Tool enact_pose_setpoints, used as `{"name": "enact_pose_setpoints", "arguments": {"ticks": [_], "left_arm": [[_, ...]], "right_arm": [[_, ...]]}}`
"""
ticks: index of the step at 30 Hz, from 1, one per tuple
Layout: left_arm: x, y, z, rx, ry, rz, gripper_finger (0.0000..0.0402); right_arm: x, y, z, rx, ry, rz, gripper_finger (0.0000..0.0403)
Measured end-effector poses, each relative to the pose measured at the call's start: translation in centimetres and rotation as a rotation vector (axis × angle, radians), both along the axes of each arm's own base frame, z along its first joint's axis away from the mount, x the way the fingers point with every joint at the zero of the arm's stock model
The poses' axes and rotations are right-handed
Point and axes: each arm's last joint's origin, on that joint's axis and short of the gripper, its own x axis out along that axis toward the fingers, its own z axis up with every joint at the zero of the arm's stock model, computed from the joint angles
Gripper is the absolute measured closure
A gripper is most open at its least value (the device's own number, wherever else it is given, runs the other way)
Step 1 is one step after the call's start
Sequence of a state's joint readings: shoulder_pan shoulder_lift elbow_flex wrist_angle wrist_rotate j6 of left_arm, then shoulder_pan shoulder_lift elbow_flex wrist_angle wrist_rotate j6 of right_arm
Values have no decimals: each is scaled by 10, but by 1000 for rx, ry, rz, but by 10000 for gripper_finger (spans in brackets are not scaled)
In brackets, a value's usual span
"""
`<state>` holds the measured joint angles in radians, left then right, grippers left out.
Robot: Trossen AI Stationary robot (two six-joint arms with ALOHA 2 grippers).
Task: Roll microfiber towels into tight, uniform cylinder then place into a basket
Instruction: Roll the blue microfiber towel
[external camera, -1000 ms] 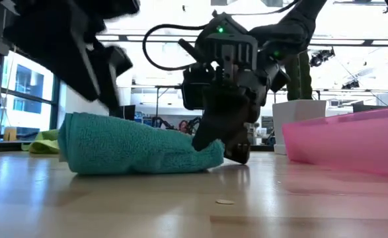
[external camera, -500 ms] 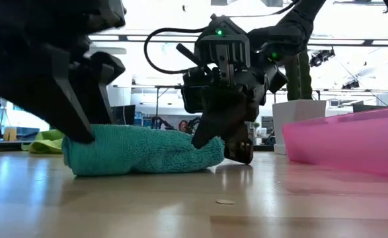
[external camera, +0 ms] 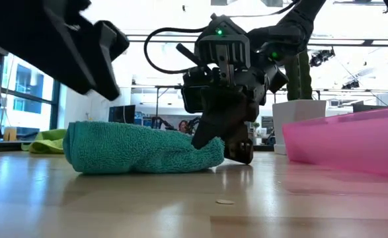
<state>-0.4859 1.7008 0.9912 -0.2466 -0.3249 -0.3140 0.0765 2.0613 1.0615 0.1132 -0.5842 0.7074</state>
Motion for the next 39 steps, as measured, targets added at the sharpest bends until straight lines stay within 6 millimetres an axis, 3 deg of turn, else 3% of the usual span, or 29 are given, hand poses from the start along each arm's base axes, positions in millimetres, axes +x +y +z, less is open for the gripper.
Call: {"name": "enact_pose_setpoints", "arguments": {"ticks": [4,17,24,33,39], "left_arm": [[0,-1,-4,-42,38,-10,240],[-2,10,-33,114,168,80,240],[3,21,-32,144,158,106,240],[13,28,-54,120,211,100,240],[13,28,-57,30,243,142,265]], "right_arm": [[0,0,0,-2,-4,3,400],[0,0,0,-2,-13,2,400],[1,0,0,-2,-17,2,400],[1,1,0,-3,-20,7,399],[1,2,1,-58,-94,82,363]]}}
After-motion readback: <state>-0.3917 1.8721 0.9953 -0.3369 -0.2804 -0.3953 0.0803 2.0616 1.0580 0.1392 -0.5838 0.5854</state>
